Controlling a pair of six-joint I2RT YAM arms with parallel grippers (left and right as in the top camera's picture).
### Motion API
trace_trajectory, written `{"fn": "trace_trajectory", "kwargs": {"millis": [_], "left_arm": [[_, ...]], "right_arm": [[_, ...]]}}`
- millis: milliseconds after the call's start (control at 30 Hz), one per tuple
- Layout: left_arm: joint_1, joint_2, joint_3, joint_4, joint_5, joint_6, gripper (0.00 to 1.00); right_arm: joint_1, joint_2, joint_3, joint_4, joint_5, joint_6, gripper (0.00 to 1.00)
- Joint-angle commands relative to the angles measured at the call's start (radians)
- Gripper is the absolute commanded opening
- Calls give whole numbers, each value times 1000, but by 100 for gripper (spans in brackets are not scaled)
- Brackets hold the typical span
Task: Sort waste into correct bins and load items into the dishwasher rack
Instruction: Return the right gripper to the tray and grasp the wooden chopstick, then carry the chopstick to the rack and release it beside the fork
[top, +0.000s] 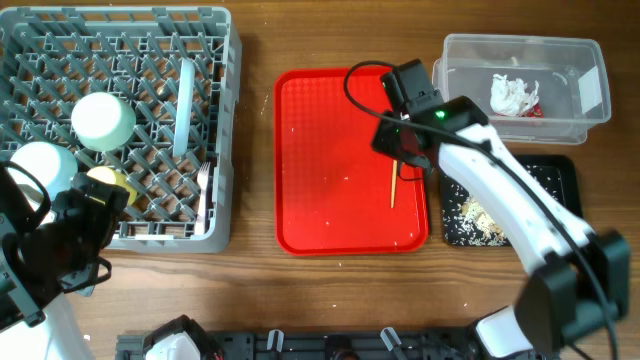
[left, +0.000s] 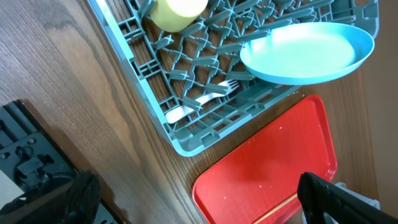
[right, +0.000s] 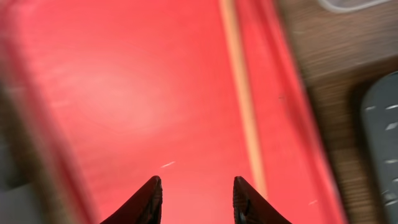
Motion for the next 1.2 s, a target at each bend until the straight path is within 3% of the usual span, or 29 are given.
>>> {"fn": "trace_trajectory", "kwargs": {"millis": [0, 233, 333, 367, 400, 533, 667, 867, 1000, 1167], "left_arm": [[5, -1, 1, 0, -13, -6, 100], [5, -1, 1, 0, -13, -6, 100], [5, -1, 1, 0, -13, -6, 100], [5, -1, 1, 0, -13, -6, 100], [5, -1, 1, 0, -13, -6, 100], [5, -1, 1, 0, -13, -6, 100], [5, -1, 1, 0, -13, -6, 100], [5, -1, 1, 0, -13, -6, 100], [5, -1, 1, 0, -13, -6, 100], [5, -1, 1, 0, -13, -6, 100]], "right_arm": [[-24, 127, -16, -1, 83, -71, 38], [-99, 383, -16, 52, -22, -248, 35], [-106, 437, -16, 92, -104, -299, 23], [-106, 449, -16, 99, -116, -296, 11], [-106, 449, -16, 100, -134, -291, 4], [-106, 386, 16, 56, -216, -291, 4], [-78, 175, 44, 86, -475, -286, 4], [150, -32, 44, 425, -562, 74, 4], [383, 45, 44, 645, -395, 325, 4], [515, 211, 44, 906, -387, 476, 4]]}}
